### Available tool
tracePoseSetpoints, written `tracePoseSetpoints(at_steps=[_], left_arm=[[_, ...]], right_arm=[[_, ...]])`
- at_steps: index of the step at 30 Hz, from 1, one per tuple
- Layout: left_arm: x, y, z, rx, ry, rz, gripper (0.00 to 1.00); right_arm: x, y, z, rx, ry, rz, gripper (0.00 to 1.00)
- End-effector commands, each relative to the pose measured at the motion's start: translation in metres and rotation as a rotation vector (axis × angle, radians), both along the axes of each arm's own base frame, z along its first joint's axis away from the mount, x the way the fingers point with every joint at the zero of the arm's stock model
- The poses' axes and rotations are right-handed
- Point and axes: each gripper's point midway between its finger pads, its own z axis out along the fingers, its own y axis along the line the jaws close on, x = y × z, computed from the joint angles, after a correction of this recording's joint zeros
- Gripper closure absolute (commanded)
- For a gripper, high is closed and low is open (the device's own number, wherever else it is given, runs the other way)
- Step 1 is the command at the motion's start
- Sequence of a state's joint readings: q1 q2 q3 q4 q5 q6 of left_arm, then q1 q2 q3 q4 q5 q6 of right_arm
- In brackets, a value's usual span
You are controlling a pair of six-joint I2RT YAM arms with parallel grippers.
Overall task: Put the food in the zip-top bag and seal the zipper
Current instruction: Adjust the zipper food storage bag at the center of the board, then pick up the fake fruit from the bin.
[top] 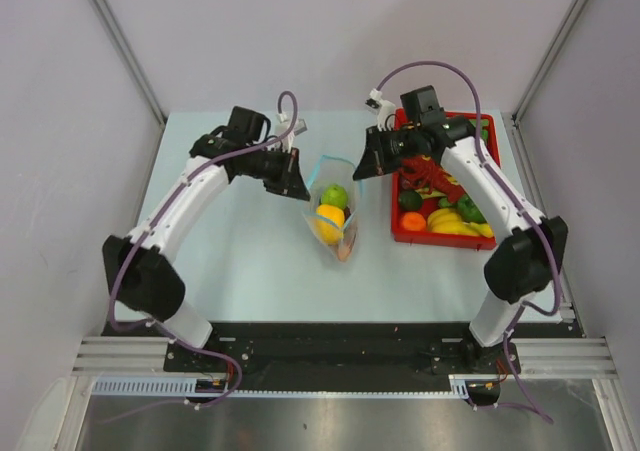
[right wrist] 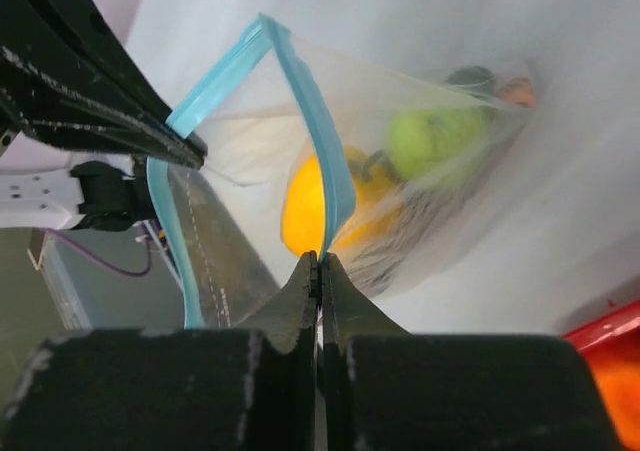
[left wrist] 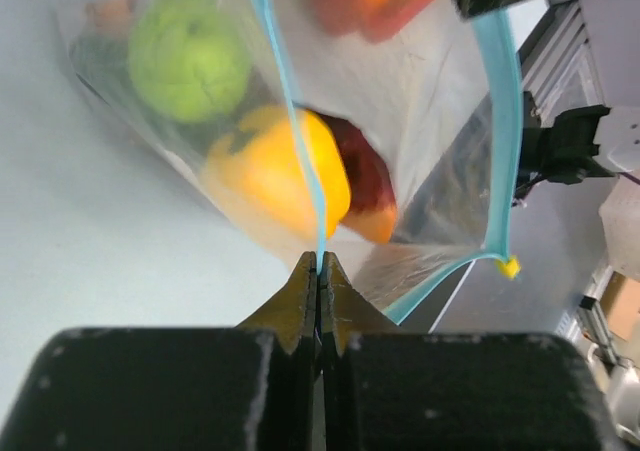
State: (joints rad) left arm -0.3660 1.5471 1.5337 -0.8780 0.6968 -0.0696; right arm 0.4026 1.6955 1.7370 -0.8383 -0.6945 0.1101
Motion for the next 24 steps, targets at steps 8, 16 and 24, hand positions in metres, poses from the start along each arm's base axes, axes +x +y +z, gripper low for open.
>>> tracePoseSetpoints(at_steps=[8,16,24], left_arm=[[0.030,-0.009,-0.034,-0.002,0.122,-0.006,1.00],[0.036,-0.013,-0.037,-0.026,0.137,-0.016,1.00],[0.038,-0.015,-0.039,-0.031,0.144,-0.014,1.00]], right_arm=[[0.073,-0.059,-0.008,-0.049,-0.070,-0.144,0.87],[0.138,-0.166,0.018,-0.109,-0.207,-0.398,0.34],[0.176,-0.295,-0.020,-0.398,-0.234,-0.678,0.32]])
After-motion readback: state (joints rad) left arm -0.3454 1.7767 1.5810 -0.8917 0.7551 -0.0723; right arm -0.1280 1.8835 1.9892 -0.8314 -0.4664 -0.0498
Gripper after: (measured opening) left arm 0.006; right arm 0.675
